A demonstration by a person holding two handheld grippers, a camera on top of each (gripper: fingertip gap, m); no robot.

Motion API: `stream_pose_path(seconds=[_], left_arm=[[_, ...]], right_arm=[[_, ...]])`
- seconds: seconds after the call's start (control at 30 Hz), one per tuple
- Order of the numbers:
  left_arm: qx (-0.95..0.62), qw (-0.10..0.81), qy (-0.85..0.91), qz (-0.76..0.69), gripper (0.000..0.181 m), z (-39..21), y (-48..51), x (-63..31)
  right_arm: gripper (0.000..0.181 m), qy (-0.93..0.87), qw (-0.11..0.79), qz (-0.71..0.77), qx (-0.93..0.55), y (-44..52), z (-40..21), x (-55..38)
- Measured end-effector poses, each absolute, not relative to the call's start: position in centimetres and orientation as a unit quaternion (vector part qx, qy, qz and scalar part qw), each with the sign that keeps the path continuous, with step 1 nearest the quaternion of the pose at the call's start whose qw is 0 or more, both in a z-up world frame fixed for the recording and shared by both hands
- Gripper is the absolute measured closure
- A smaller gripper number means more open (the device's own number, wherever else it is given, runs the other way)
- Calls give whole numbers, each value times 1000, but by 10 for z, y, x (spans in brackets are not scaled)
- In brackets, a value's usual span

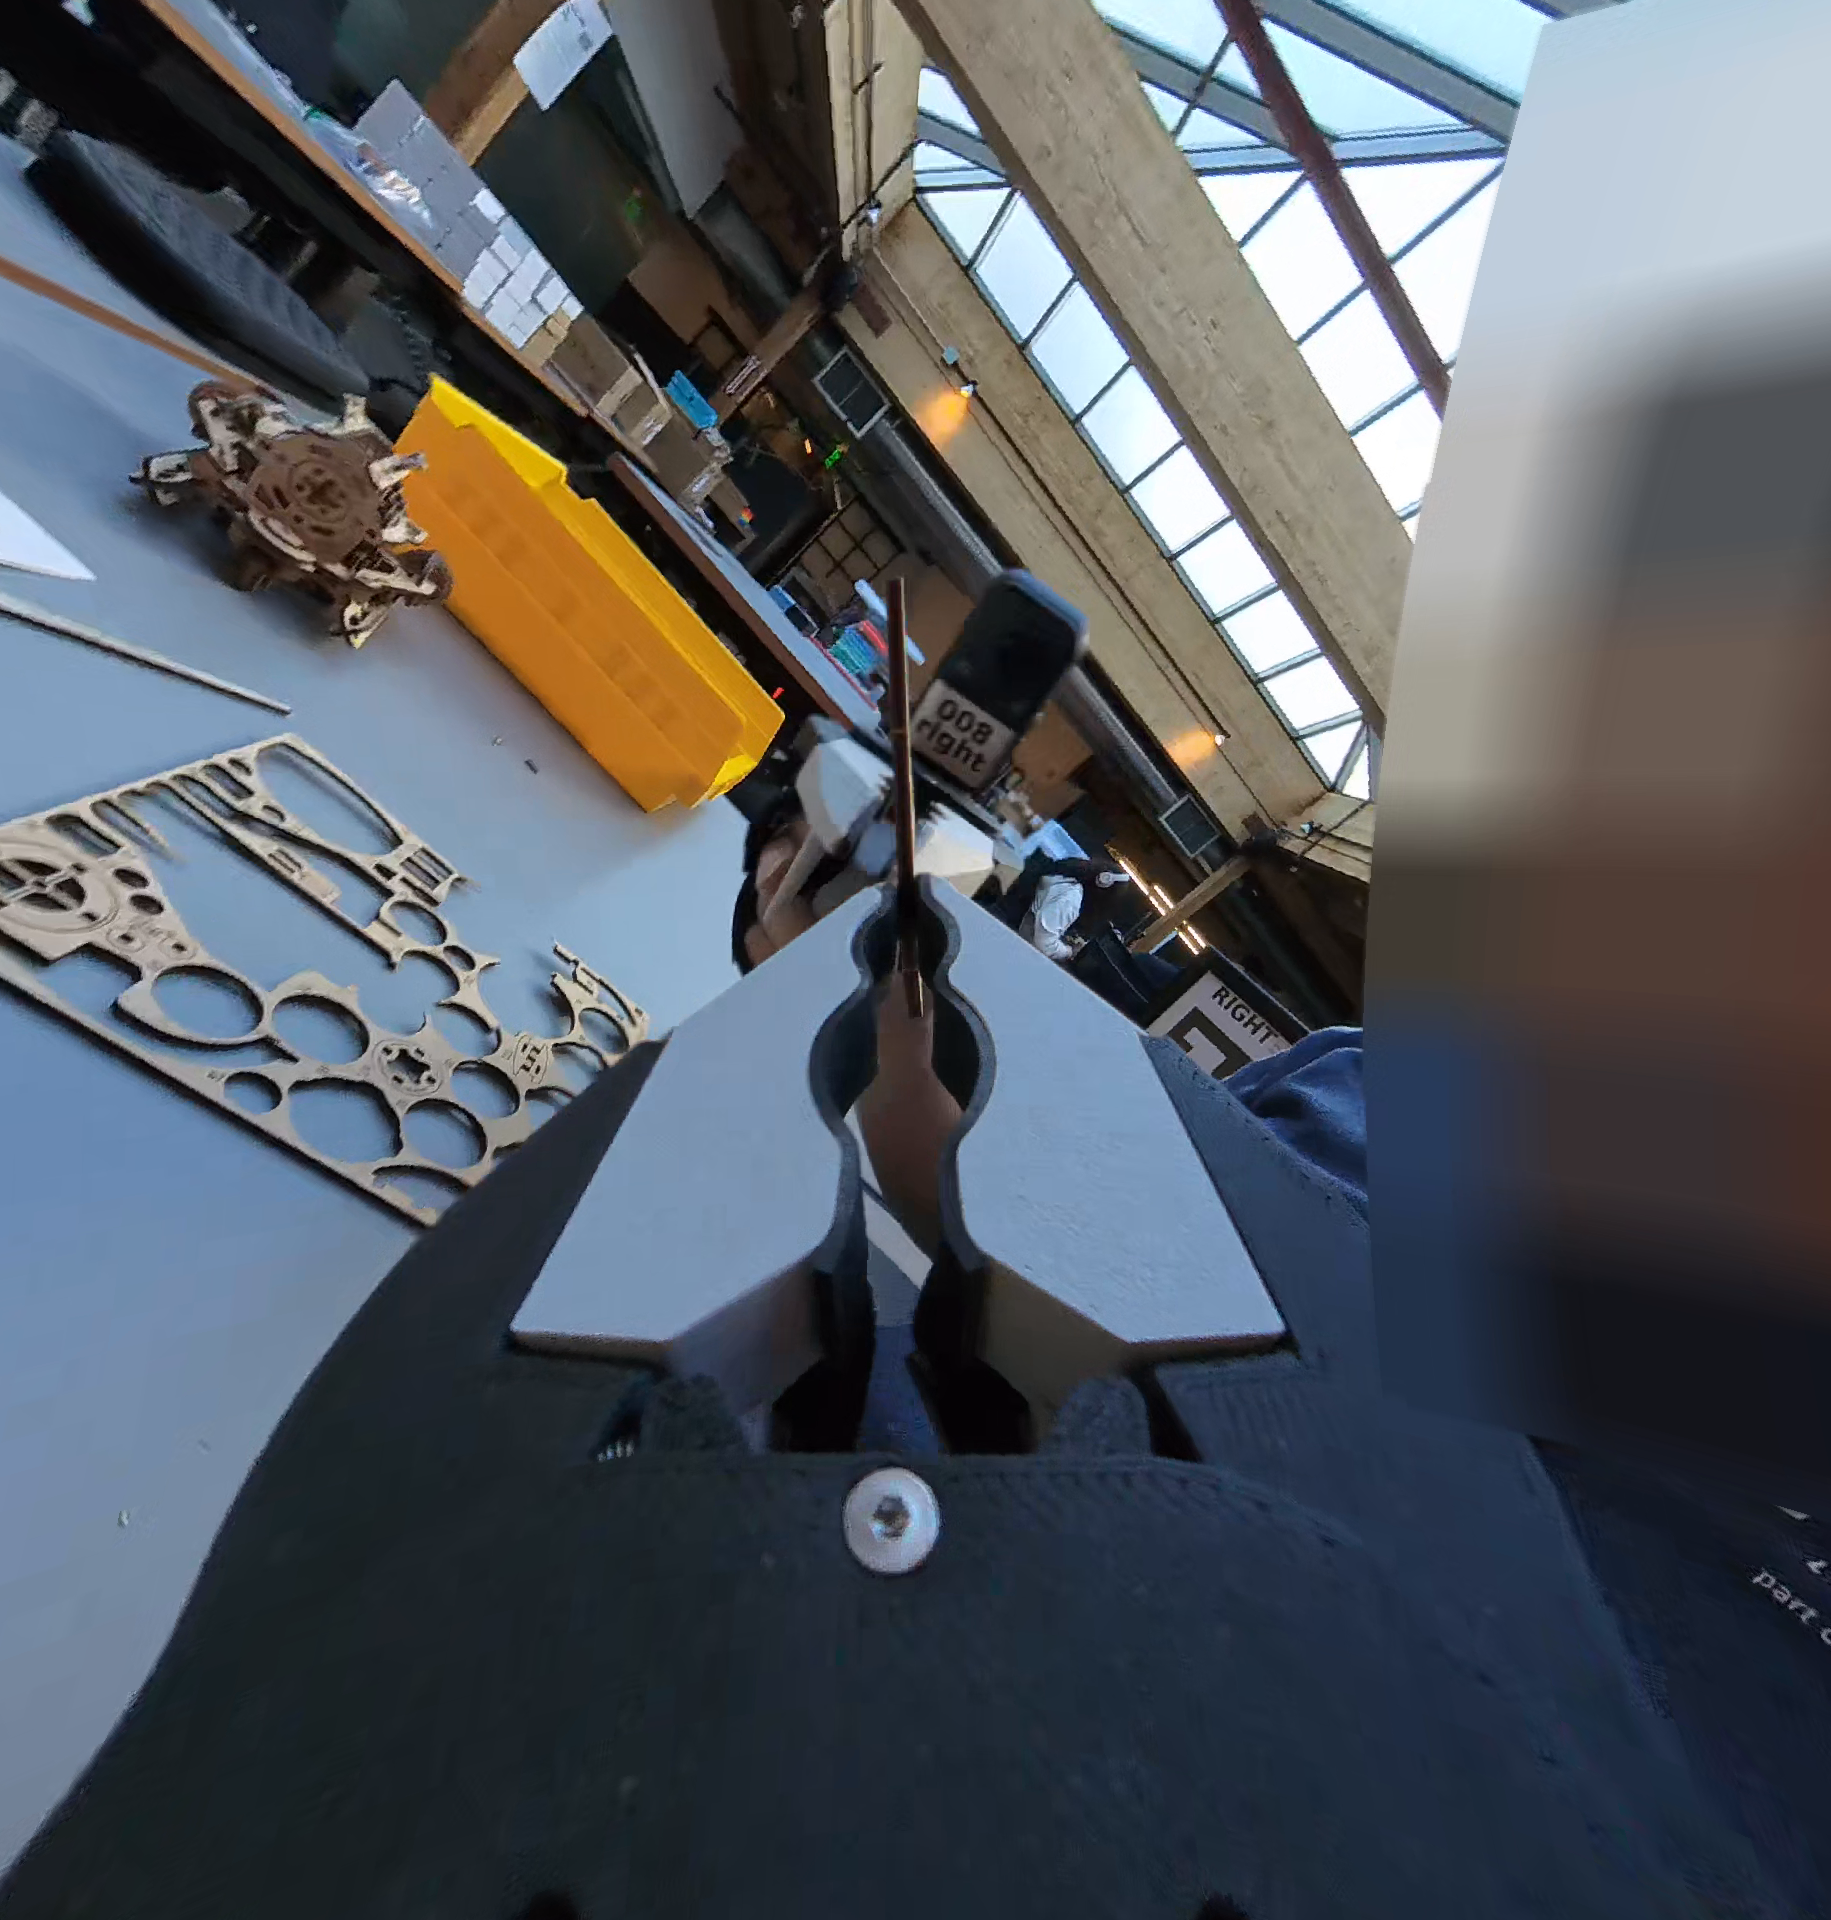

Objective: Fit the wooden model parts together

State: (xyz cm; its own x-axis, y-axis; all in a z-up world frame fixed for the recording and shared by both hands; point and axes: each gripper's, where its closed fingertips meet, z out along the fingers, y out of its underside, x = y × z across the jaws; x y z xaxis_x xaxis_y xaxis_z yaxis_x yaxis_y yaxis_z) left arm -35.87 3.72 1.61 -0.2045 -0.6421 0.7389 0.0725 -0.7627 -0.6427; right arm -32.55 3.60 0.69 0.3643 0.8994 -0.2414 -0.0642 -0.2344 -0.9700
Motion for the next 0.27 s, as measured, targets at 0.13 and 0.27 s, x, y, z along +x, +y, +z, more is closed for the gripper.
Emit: stream_pose_path(seconds=[0.13,0.27], left_arm=[[-572,295,281,-712,181,22,33,-356],[-564,317,295,-703,181,29,30,-356]], right_arm=[[162,-269,446,591,-616,22,16,-339],[181,-284,447,577,-621,17,11,-345]])
